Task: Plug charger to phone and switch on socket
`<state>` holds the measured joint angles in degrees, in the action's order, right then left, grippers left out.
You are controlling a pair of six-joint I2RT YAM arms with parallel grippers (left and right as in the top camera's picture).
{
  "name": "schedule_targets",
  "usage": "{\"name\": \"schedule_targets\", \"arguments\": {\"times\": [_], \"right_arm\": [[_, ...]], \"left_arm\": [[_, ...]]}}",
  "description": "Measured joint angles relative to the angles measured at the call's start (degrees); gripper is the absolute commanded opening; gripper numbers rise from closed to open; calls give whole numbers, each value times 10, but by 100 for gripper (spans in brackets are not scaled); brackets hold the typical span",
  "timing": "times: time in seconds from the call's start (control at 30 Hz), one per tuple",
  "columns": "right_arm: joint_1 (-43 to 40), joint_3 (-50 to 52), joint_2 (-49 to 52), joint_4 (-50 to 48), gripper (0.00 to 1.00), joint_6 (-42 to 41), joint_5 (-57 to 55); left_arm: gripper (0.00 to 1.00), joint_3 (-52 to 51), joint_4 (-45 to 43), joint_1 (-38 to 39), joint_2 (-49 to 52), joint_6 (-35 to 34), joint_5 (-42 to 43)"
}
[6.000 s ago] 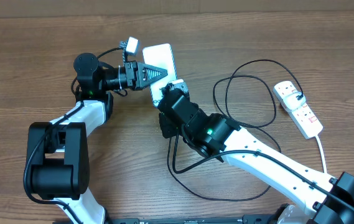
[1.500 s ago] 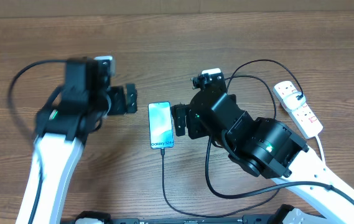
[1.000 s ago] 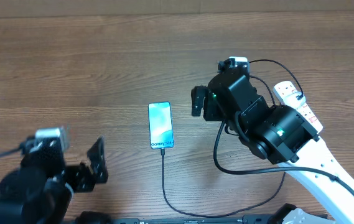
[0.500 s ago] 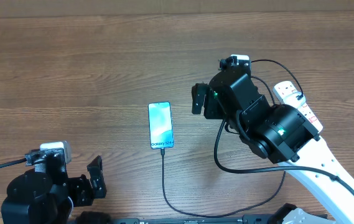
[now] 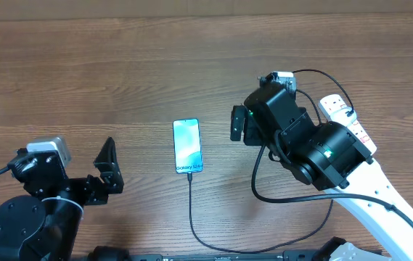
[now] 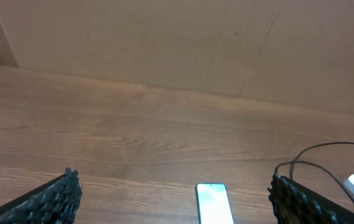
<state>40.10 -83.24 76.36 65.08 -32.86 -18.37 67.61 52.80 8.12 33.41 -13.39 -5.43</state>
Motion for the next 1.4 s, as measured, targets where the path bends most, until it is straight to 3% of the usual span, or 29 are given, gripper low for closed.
{"name": "schedule_targets", "arguments": {"times": [0.13,0.3,0.47,0.6,1.03,1.2,1.4], "right_arm": [[0,0,0,5,100,0,-7],[0,0,0,-1,100,0,-12],[0,0,0,-4,100,-3,-14],[0,0,0,-2,100,-9,-14],[0,0,-10,53,100,-15,-54],[-30,0,-37,74,100,-36,-60],[-146,0,-64,106,100,-64,-54]], "left_arm": [[99,-5,31,0,-30,0,0],[100,-10,45,0,-147,0,-11],[100,-55,8,0,-284,0,-37],[100,-109,-26,0,-330,-2,-47],[100,-466,-422,0,-322,-34,-42],[100,-571,-506,0,-320,-43,-31],[100,-621,-545,0,-320,-47,-29]]}}
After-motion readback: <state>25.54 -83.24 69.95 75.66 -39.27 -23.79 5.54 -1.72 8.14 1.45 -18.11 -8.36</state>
